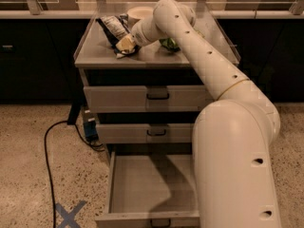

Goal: Pick blue chip bag from bottom drawer and place on counter

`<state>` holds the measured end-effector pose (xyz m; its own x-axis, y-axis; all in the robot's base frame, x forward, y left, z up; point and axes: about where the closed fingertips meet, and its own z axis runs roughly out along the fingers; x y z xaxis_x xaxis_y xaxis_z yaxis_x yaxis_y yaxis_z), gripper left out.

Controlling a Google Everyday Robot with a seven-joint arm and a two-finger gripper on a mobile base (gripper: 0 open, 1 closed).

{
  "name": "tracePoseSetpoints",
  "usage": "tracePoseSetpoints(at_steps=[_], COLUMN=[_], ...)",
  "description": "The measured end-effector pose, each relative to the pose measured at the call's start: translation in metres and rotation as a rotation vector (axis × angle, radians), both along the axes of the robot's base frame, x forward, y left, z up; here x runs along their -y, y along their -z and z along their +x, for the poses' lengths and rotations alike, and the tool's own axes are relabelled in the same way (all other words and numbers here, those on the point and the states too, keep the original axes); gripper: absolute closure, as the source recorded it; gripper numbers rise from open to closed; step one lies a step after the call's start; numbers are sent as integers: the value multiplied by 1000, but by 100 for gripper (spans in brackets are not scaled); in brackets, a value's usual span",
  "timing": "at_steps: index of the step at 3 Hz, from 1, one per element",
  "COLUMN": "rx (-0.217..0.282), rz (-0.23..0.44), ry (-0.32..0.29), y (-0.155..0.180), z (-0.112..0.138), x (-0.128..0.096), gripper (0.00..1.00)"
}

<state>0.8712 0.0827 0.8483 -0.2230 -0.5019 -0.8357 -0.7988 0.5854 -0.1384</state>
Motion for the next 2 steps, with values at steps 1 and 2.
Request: tracePoseSetpoints(at_steps=[1, 2], rx=[0, 0], rz=[0, 0], ry=[0, 0], y=[0, 0], z=[0, 0], x=[0, 0], gripper=[0, 0])
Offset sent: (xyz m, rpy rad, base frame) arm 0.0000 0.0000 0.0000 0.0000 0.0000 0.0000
